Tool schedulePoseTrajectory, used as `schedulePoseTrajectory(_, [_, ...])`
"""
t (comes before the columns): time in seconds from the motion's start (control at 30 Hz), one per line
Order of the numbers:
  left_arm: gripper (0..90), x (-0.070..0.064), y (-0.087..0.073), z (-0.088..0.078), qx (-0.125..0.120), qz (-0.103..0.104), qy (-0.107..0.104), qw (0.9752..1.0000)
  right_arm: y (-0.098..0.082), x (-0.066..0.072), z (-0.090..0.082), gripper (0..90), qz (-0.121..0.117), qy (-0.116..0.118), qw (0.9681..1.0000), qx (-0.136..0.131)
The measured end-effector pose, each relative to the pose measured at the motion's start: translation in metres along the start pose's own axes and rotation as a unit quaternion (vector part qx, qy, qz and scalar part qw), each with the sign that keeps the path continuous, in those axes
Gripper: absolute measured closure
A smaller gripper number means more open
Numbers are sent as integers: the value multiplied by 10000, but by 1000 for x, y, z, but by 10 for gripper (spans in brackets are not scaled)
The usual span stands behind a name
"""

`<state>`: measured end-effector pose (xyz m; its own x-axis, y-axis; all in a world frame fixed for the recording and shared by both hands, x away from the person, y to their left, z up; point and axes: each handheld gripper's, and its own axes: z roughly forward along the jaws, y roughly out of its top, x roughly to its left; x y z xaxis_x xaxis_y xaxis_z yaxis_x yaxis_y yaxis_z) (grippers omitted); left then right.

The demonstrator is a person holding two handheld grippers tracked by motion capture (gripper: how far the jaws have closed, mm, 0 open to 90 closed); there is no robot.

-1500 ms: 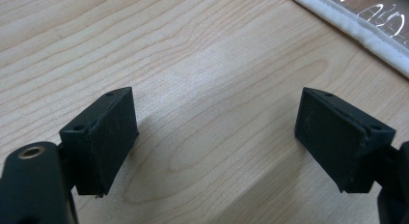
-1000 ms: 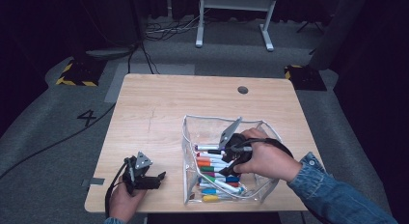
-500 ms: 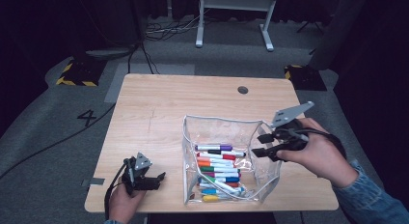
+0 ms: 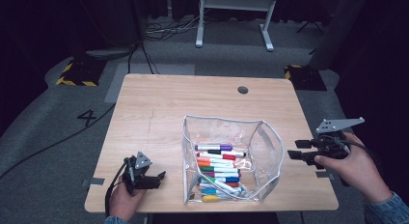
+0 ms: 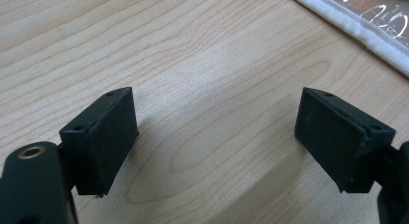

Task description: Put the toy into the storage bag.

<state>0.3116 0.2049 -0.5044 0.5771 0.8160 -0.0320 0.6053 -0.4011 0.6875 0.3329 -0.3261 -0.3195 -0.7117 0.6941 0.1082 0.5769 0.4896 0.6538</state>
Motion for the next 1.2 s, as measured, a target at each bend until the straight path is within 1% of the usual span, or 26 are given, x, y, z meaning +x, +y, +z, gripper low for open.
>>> schedulePoseTrajectory(0.07, [152, 0, 0, 0, 0, 2, -3, 10000, -10, -6, 6, 452, 58, -82, 9999, 31])
schedulePoseTrajectory(0.2, [152, 0, 0, 0, -1, 3, -2, 10000, -37, -21, 23, 424, 334, -155, 9993, -13])
schedulePoseTrajectory(0.37, [152, -1, 0, 0, 10, -29, 2, 10000, -68, -38, 50, 422, 526, -222, 9983, 124])
schedulePoseTrajectory(0.43, [152, -1, -1, 0, 8, -31, 4, 10000, -79, -44, 60, 411, 561, -324, 9979, 63])
schedulePoseTrajectory(0.5, [152, -1, -1, -1, 2, -34, 4, 10000, -92, -50, 70, 401, 688, -346, 9970, 35])
schedulePoseTrajectory(0.57, [152, -1, -1, -1, 3, -32, 5, 10000, -103, -56, 79, 401, 736, -380, 9966, 21])
schedulePoseTrajectory(0.63, [152, -1, -1, -1, 8, -36, 7, 10000, -115, -59, 85, 394, 765, -505, 9958, 14])
schedulePoseTrajectory(0.67, [152, -1, -1, -1, 7, -36, 7, 10000, -119, -61, 88, 388, 740, -547, 9957, -46])
schedulePoseTrajectory(0.73, [152, -1, -1, -1, 3, -34, 6, 10000, -127, -62, 92, 370, 871, -541, 9945, -212])
schedulePoseTrajectory(0.77, [152, -1, -1, -1, 2, -34, 6, 10000, -130, -63, 94, 363, 912, -586, 9937, -277])
schedulePoseTrajectory(0.8, [152, -1, -1, -1, 5, -38, 7, 10000, -133, -63, 96, 363, 872, -651, 9935, -323])
schedulePoseTrajectory(0.87, [152, -1, -1, -1, 5, -37, 8, 10000, -137, -61, 99, 351, 744, -908, 9923, -404])
schedulePoseTrajectory(0.9, [152, -1, -1, -1, 6, -37, 8, 10000, -138, -61, 101, 342, 711, -974, 9917, -437])
schedulePoseTrajectory(0.97, [152, -1, -1, -1, 5, -39, 8, 10000, -142, -60, 104, 320, 765, -1042, 9902, -525])
schedulePoseTrajectory(1.07, [152, -1, -1, -1, 0, -35, 6, 10000, -143, -59, 108, 271, 661, -1246, 9881, -617])
schedulePoseTrajectory(1.1, [152, -1, -1, -1, -2, -34, 6, 10000, -144, -59, 111, 243, 594, -1273, 9876, -696])
schedulePoseTrajectory(1.2, [152, -1, -1, -1, 3, -31, 13, 10000, -144, -59, 111, 236, 556, -1298, 9876, -684])
